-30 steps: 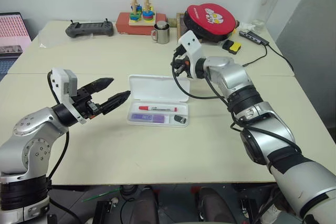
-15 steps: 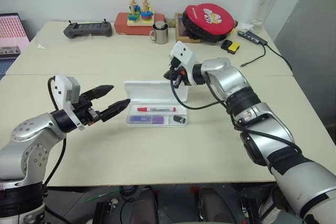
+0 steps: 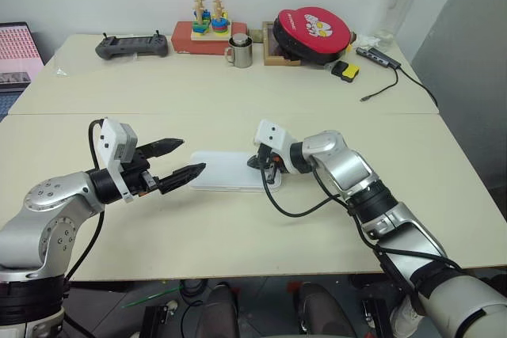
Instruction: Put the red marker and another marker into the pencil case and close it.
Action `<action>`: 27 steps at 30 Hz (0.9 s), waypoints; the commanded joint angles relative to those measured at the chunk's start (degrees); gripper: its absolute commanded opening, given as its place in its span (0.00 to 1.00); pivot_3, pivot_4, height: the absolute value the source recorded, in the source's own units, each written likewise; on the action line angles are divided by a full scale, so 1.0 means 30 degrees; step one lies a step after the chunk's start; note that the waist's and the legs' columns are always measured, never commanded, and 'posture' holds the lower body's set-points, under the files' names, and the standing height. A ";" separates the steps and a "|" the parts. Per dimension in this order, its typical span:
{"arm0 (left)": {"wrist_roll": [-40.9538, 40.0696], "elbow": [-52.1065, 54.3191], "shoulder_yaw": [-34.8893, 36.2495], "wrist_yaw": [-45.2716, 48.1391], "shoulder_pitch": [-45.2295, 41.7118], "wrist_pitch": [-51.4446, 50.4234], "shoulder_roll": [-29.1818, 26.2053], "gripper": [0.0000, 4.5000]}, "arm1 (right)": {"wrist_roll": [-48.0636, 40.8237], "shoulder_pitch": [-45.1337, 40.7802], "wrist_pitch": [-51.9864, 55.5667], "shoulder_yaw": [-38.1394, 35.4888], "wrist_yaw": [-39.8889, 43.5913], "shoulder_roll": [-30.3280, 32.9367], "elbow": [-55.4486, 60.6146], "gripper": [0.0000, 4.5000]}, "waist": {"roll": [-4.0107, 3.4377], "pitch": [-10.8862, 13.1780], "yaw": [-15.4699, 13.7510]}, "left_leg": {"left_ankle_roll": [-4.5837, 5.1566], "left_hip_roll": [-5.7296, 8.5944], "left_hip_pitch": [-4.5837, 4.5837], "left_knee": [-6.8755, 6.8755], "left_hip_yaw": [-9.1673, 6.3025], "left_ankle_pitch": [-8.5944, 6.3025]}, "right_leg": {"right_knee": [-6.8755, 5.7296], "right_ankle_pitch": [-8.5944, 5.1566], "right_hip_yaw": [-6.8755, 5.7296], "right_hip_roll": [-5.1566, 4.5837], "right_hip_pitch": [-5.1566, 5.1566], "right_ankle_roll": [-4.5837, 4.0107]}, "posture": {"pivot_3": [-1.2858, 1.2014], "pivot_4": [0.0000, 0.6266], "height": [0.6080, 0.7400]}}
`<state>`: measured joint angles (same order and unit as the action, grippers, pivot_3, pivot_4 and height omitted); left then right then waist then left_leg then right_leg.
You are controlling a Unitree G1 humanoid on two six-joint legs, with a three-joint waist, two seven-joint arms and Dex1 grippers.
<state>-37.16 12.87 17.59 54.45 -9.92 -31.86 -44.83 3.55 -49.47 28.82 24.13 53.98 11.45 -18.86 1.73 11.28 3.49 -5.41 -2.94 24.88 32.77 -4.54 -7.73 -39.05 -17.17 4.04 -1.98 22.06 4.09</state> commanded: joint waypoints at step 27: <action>0.5075 -0.7461 -0.0769 -0.5260 -0.4041 0.2421 0.1304 1.00 | -0.6812 0.7533 0.5371 -1.1198 -0.4330 0.3687 0.9637 0.43 | 0.0035 -0.0026 -0.0292 | 0.0001 0.0017 0.0012 -0.0010 -0.0003 0.0000 | 0.0018 -0.0010 -0.0002 -0.0012 -0.0004 0.0028 | 0.52 0.24 1.00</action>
<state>-22.76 -9.17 14.37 37.71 -20.52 -26.57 -39.23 -14.90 -26.94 44.39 -7.28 42.00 21.05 6.41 1.83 11.21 2.61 -5.41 -2.88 24.91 32.75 -4.54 -7.73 -39.00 -17.20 4.04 -2.02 22.04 4.18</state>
